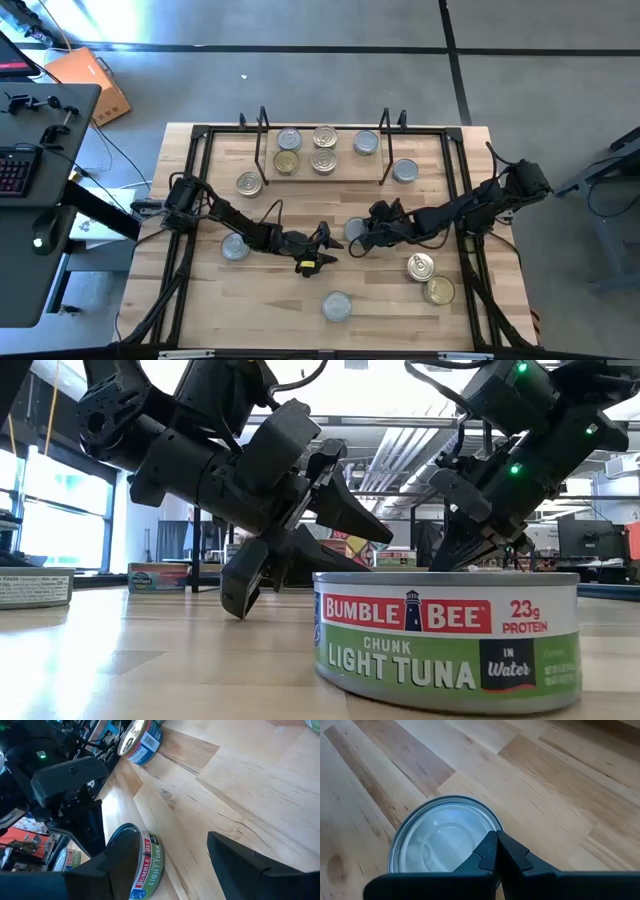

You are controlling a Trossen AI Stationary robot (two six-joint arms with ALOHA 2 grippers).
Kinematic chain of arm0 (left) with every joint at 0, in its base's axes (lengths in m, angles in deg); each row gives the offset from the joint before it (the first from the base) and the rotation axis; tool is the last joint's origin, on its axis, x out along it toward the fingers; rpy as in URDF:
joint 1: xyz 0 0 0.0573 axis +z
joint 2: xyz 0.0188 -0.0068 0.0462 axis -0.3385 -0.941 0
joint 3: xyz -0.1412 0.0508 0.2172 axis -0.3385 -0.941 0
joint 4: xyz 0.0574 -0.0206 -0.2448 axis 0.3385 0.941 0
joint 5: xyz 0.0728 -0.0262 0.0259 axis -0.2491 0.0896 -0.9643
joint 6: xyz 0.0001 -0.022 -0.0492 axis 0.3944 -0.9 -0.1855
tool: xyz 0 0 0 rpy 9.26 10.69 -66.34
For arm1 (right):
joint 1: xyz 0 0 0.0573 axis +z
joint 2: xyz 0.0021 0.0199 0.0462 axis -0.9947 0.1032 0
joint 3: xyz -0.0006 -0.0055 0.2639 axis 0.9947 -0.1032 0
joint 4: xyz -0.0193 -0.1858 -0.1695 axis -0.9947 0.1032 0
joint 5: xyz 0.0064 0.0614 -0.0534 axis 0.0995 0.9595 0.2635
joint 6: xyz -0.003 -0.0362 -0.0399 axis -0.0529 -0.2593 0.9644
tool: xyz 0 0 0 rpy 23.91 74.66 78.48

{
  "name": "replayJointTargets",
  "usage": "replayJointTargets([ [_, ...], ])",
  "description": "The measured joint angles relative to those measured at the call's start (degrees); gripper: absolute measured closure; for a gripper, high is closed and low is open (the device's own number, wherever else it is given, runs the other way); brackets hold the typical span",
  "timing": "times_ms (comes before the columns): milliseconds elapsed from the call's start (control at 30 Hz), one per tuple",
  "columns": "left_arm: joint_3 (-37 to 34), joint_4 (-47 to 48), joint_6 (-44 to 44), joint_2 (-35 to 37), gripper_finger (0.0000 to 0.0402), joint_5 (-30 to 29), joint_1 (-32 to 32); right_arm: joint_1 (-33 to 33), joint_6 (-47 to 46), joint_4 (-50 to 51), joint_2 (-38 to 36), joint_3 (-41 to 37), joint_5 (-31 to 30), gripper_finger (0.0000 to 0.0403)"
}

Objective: Stack canned seafood by type on shelf
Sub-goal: Put the bottom green tuna can on the shelf aligned with the other green tuna can

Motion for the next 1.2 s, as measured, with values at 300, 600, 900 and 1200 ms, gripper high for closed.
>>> replayJointTargets([
  [300,0.0,0.0,-0.3,0.0,0.0174,0.0,0.0,-0.4,0.7,-4.6,0.1,-0.2,8.0,0.0403],
  [600,0.0,0.3,-2.0,0.0,0.0174,0.0,-0.1,1.2,8.1,-16.0,0.3,-0.5,10.0,0.0403],
  [900,0.0,0.2,-2.9,0.0,0.0174,0.2,-0.4,1.4,8.2,-12.7,0.3,-0.4,7.9,0.0403],
  [1200,0.0,0.2,-2.9,0.0,0.0174,0.2,-0.4,1.4,5.9,-13.9,3.5,0.0,7.7,0.0403],
])
